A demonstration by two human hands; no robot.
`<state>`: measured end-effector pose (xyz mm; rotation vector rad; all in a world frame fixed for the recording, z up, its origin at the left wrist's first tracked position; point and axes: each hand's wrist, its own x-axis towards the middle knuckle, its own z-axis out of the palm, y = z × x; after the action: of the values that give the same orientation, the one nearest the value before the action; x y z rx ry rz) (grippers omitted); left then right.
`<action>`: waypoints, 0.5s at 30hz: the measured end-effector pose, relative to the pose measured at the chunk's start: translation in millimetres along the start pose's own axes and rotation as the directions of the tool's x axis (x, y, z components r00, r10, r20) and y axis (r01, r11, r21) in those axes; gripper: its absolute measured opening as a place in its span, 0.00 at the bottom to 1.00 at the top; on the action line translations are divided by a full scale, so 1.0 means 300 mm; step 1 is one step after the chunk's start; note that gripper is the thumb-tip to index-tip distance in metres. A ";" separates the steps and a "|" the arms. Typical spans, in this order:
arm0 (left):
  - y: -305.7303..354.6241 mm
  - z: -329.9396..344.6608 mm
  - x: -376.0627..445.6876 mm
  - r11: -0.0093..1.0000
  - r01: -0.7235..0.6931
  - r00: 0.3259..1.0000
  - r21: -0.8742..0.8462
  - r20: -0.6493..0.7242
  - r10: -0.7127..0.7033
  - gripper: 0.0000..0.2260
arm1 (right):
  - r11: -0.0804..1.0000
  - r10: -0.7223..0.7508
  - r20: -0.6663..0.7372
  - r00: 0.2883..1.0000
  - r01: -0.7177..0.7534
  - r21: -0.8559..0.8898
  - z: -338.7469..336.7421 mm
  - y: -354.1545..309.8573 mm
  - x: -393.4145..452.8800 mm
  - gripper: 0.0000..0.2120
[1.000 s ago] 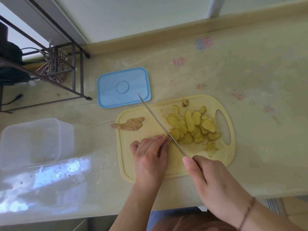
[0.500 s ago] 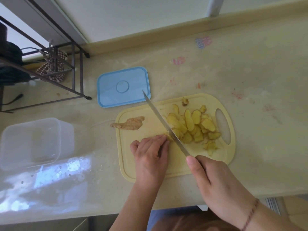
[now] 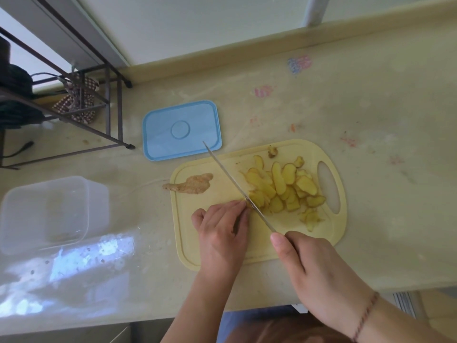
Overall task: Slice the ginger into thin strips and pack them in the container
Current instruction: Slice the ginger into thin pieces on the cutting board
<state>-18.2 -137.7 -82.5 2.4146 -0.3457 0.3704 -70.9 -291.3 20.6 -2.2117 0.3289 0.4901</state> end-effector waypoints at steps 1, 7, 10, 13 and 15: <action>0.000 0.001 0.001 1.000 -0.007 1.000 0.005 -0.003 0.007 0.05 | 1.000 0.000 -0.001 1.000 0.000 -0.005 0.000 0.000 -0.001 0.26; -0.009 0.005 -0.001 0.998 -0.053 0.998 0.019 -0.023 0.054 0.06 | 1.000 0.000 0.012 1.000 0.000 -0.018 -0.001 -0.003 0.001 0.26; -0.008 0.004 0.002 0.997 -0.070 0.997 0.023 -0.029 0.070 0.07 | 0.999 0.003 0.019 1.000 -0.002 -0.041 0.002 -0.003 0.001 0.26; -0.010 0.005 0.008 0.996 -0.084 0.996 0.027 -0.017 0.085 0.07 | 0.999 0.007 0.016 1.000 -0.007 -0.040 0.002 -0.003 0.003 0.26; -0.012 0.006 0.009 0.995 -0.093 0.996 0.027 -0.012 0.094 0.07 | 0.999 0.007 0.017 1.000 -0.007 -0.040 0.001 -0.001 0.004 0.27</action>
<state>-14.1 -136.5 -84.9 2.4256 -0.4515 0.4353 -70.0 -291.0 20.1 -2.2444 0.3203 0.5232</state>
